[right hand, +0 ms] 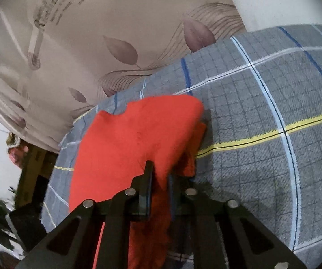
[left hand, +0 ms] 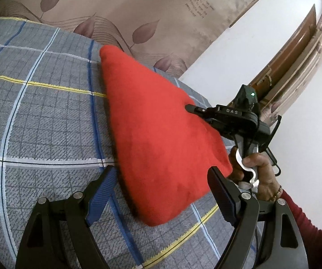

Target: Fold small clothes

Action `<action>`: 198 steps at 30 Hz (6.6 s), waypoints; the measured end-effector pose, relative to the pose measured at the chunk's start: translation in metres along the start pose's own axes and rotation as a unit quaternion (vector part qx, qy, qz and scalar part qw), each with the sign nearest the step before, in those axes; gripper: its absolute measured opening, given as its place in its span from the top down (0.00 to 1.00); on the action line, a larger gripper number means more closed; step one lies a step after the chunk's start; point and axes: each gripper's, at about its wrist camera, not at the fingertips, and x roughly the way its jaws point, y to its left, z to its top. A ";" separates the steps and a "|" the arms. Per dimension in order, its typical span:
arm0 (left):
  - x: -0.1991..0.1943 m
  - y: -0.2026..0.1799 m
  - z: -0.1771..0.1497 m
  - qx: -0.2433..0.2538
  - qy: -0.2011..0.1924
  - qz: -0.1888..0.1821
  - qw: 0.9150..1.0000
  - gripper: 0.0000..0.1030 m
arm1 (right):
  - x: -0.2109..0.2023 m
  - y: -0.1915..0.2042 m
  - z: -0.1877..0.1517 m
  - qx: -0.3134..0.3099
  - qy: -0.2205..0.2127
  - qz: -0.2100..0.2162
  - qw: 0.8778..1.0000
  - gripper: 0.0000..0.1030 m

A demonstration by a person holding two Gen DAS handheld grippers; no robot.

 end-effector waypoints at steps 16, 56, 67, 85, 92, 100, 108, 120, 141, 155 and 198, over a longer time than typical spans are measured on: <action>0.001 0.002 0.002 -0.005 0.001 0.001 1.000 0.19 | -0.050 0.048 -0.092 -0.048 -0.013 -0.018 0.999 0.93; -0.001 -0.024 -0.004 0.066 -0.005 0.162 0.985 0.16 | -0.056 0.028 -0.113 0.012 -0.063 -0.036 0.997 0.11; 0.023 -0.009 0.048 0.113 0.068 0.075 0.988 0.16 | -0.034 0.009 -0.067 0.003 0.002 0.007 1.000 0.11; 0.090 0.032 0.108 0.033 0.162 -0.108 0.980 0.16 | 0.031 0.015 -0.006 -0.047 0.111 0.136 0.983 0.09; 0.094 0.029 0.107 0.032 0.153 -0.063 0.986 0.42 | 0.041 0.025 -0.005 -0.061 0.096 0.123 0.986 0.19; 0.093 0.025 0.100 0.025 0.119 0.014 0.993 0.62 | 0.044 0.028 -0.009 -0.045 0.084 0.068 0.993 0.70; 0.063 -0.013 0.091 0.081 0.080 0.094 0.989 0.66 | 0.023 0.062 -0.014 -0.043 0.047 0.045 0.997 0.74; -0.033 -0.040 0.070 0.125 0.046 0.153 0.979 0.66 | -0.010 0.145 -0.056 -0.070 0.032 0.082 0.994 0.74; -0.120 -0.033 0.004 0.138 0.044 0.202 0.969 0.66 | -0.005 0.193 -0.137 -0.053 0.066 0.123 0.989 0.74; -0.133 -0.020 -0.020 0.137 0.056 0.203 0.968 0.66 | 0.003 0.202 -0.164 -0.039 0.085 0.128 0.987 0.74; -0.157 0.008 -0.064 0.118 -0.063 0.255 0.958 0.14 | 0.004 0.176 -0.187 -0.097 0.043 0.081 0.991 0.48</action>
